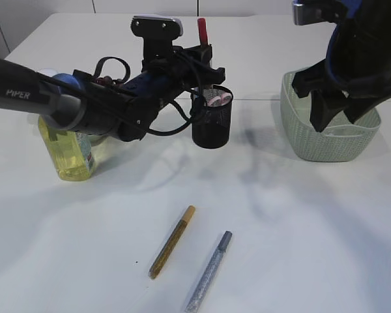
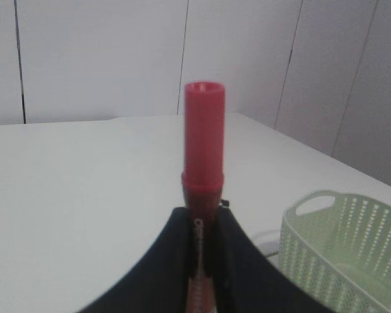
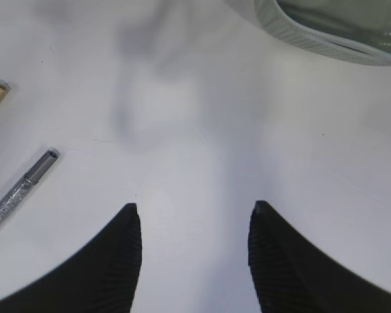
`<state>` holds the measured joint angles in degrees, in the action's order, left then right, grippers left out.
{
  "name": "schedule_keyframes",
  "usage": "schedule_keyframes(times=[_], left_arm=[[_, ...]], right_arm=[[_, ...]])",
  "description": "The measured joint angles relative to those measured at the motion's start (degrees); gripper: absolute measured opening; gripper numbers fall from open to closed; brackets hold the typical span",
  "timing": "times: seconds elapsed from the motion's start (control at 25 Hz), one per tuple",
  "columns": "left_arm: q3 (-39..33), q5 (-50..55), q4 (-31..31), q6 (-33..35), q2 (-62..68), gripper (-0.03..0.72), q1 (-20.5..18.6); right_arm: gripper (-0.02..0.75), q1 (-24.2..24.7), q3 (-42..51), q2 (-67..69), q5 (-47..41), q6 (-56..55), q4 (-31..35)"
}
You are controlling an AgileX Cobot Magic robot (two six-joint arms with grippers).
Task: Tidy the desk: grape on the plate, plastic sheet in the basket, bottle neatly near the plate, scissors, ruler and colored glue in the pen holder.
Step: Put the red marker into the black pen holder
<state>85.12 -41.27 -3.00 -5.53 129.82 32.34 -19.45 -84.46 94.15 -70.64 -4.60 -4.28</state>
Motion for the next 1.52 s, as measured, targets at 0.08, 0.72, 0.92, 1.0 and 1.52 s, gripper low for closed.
schedule_keyframes(times=[0.08,0.72,0.92,1.0,1.52], left_arm=[[1.3,0.8,0.5,0.0,0.5,0.057,0.0],[3.5,6.2,3.5,0.0,2.2,0.069,0.0],[3.5,6.8,4.9,-0.1,3.1,0.090,0.0],[3.5,7.0,5.0,-0.2,3.1,0.106,0.0],[3.5,7.3,5.2,-0.5,3.1,0.240,0.0]], right_arm=[[0.417,0.0,0.0,0.0,0.0,0.0,-0.1],[0.417,0.0,0.0,0.0,0.0,0.0,-0.1],[0.417,0.0,0.0,0.0,0.0,0.0,-0.1],[0.417,0.0,0.0,0.0,0.0,0.0,-0.1],[0.417,0.0,0.0,0.0,0.0,0.0,-0.1]])
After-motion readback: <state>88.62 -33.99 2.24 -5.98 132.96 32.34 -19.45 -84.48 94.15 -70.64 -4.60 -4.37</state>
